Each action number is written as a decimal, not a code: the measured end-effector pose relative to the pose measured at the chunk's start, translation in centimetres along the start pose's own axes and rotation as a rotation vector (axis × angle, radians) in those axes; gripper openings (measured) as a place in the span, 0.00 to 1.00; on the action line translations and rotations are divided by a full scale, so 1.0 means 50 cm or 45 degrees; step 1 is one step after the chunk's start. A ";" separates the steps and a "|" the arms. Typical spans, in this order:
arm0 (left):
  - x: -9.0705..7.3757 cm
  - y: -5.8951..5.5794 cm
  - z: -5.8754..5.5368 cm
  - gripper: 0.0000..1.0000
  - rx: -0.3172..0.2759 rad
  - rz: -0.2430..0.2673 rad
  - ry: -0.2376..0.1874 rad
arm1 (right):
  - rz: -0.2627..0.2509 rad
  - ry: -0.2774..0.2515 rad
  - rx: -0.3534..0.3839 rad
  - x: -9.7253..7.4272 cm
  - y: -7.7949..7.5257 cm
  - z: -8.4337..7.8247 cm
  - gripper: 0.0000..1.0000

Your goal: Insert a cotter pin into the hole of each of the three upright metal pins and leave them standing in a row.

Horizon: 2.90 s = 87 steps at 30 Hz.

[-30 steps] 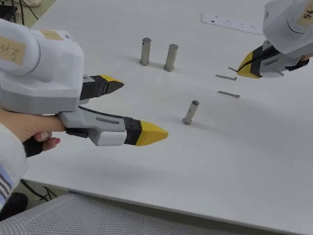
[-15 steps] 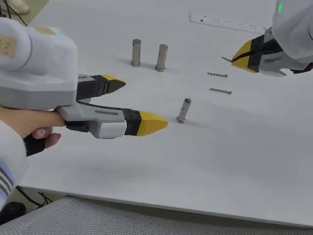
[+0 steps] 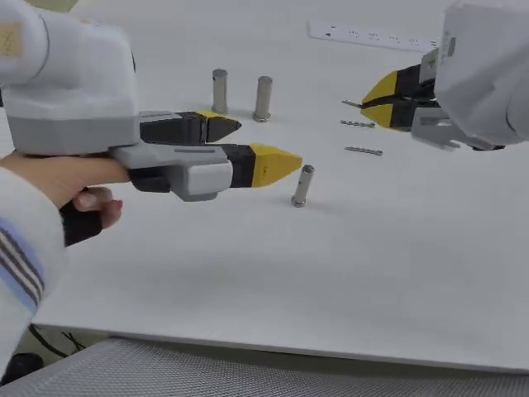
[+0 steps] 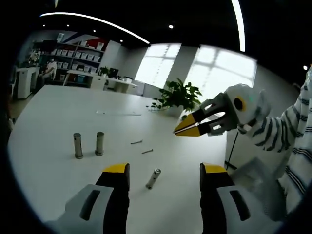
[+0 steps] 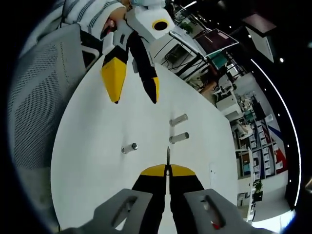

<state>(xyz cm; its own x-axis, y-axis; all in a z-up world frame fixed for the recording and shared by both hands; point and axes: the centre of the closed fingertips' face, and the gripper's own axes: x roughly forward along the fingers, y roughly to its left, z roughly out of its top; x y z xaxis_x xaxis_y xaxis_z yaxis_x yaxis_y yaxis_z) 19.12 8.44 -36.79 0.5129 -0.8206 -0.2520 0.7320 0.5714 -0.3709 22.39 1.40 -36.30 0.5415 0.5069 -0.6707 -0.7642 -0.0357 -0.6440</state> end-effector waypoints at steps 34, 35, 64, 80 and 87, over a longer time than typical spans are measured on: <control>0.032 -0.059 0.018 0.04 -0.104 -0.151 -0.071 | 0.009 -0.110 -0.114 -0.010 0.060 0.099 0.00; 0.031 -0.061 0.019 0.04 -0.118 -0.159 -0.079 | 0.007 -0.109 -0.112 -0.011 0.059 0.098 0.00; 0.027 -0.080 0.020 0.00 -0.090 -0.185 -0.042 | 0.015 -0.173 -0.062 -0.024 0.064 0.114 0.00; 0.020 -0.090 0.013 0.00 0.106 -0.199 0.020 | 0.146 -0.174 0.203 -0.030 0.078 0.074 0.07; 0.008 -0.100 0.020 0.00 0.212 -0.232 0.011 | 0.296 -0.244 0.401 -0.044 0.098 0.074 0.06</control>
<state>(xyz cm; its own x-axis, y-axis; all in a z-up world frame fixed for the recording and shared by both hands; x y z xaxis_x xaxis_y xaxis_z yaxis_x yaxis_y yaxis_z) 16.12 5.25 -34.14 0.3624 -0.9098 -0.2022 0.8762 0.4065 -0.2588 16.14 3.29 -36.61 0.2901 0.6683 -0.6850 -0.9438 0.0815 -0.3202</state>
